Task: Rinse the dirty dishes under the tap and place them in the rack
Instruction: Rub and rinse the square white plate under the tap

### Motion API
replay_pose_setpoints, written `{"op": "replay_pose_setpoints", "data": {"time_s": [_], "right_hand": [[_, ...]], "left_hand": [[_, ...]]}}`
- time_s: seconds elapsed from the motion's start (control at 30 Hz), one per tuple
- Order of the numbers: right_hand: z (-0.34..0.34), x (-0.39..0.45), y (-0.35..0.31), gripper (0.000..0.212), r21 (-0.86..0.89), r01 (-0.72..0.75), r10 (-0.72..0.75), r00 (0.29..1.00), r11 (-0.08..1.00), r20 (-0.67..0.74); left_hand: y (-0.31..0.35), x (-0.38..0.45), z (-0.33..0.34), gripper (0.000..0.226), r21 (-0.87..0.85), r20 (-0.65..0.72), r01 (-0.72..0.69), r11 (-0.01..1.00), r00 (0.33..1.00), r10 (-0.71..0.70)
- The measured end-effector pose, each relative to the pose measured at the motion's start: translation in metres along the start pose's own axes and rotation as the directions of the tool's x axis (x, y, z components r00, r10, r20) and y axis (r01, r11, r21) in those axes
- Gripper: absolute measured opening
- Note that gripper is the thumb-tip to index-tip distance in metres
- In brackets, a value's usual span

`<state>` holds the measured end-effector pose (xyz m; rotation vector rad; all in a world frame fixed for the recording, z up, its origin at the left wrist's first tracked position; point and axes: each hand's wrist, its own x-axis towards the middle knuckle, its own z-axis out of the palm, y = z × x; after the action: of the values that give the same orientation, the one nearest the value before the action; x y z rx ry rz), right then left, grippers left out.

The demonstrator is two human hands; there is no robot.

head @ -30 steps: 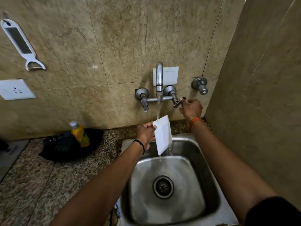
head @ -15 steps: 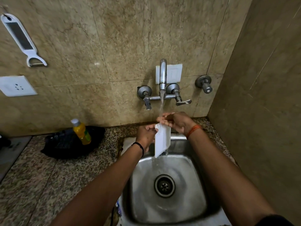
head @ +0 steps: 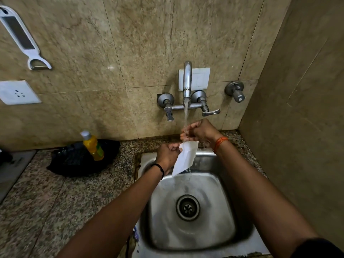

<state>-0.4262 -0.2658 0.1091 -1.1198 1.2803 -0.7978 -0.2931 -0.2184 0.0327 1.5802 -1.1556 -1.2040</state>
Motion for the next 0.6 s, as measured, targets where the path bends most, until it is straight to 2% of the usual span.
{"op": "replay_pose_setpoints", "data": {"time_s": [0.1, 0.27, 0.4, 0.47, 0.6], "right_hand": [[-0.007, -0.003, 0.005, 0.014, -0.059, 0.014, -0.013, 1.0, 0.998, 0.012], [-0.011, -0.005, 0.014, 0.004, -0.115, 0.046, -0.052, 0.998, 0.992, -0.048], [-0.01, -0.006, 0.015, 0.019, -0.101, -0.009, 0.011, 1.0, 0.995, 0.028], [-0.011, -0.007, 0.018, 0.015, -0.078, -0.003, 0.006, 0.999, 0.997, 0.035], [-0.016, -0.004, 0.026, 0.008, -0.022, 0.027, -0.029, 0.993, 0.999, -0.118]], "left_hand": [[-0.001, -0.003, 0.001, 0.023, -0.009, 0.009, -0.005, 1.0, 1.0, 0.005], [-0.003, -0.007, -0.001, 0.024, 0.005, -0.003, -0.023, 1.0, 1.0, 0.023], [-0.003, -0.014, -0.004, 0.025, 0.028, -0.023, -0.057, 0.998, 0.998, 0.058], [-0.004, -0.017, -0.006, 0.026, 0.059, -0.017, -0.078, 0.995, 0.997, 0.08], [-0.007, -0.019, -0.007, 0.028, 0.149, 0.017, -0.104, 0.983, 0.995, 0.103]]}}
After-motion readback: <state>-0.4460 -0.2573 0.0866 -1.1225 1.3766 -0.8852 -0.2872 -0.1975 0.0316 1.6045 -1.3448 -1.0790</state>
